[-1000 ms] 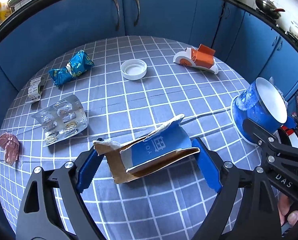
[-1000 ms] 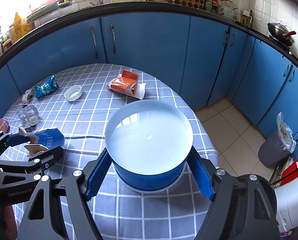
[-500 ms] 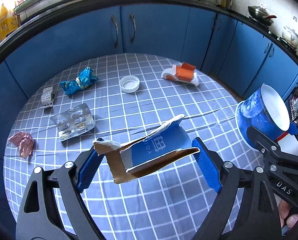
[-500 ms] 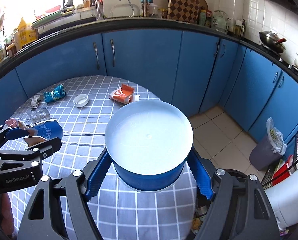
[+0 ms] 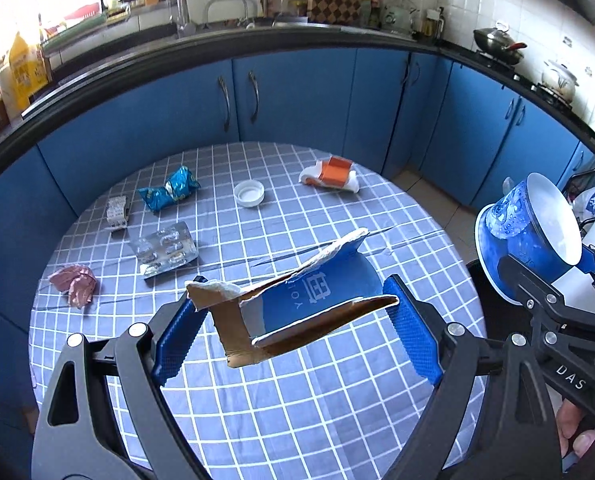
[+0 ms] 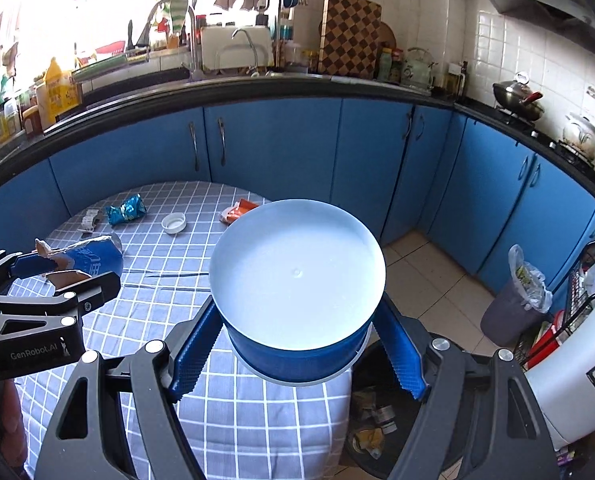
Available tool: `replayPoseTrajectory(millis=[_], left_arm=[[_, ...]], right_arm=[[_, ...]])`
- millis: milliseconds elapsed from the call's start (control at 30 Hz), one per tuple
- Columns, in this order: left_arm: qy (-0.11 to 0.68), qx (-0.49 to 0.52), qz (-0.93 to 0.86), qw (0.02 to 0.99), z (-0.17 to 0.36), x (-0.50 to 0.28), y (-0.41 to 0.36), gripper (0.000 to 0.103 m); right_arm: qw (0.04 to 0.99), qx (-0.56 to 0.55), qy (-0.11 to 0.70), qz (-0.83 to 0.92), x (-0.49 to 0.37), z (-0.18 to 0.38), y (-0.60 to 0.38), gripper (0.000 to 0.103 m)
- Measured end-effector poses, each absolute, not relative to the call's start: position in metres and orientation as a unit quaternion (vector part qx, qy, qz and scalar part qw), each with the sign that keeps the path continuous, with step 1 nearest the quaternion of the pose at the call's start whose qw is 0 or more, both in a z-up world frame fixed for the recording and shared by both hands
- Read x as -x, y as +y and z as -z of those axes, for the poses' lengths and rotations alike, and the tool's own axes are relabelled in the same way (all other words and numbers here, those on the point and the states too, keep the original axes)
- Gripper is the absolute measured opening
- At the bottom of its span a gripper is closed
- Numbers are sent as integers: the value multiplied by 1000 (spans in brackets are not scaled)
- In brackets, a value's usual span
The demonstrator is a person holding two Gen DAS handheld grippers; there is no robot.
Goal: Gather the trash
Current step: 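Carry the cardboard piece and blue container over the black bin with both tools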
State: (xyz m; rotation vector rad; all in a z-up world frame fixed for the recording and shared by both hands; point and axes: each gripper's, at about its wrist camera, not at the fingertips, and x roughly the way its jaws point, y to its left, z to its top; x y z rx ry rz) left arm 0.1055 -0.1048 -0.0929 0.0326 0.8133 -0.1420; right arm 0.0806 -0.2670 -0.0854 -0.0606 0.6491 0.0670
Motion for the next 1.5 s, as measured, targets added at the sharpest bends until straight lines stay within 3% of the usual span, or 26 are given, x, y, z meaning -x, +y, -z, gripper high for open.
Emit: replayPoseTrajectory(millis=[867,1500], left_arm=[[319,-54,135,937,25,-47,-187,86],[322,-82,173,927,34,-84,-266,86]], right_arm=[[969,-3,246,24,-7,34,-331,74],[959,-47,268,82,-30,65,-410,75]])
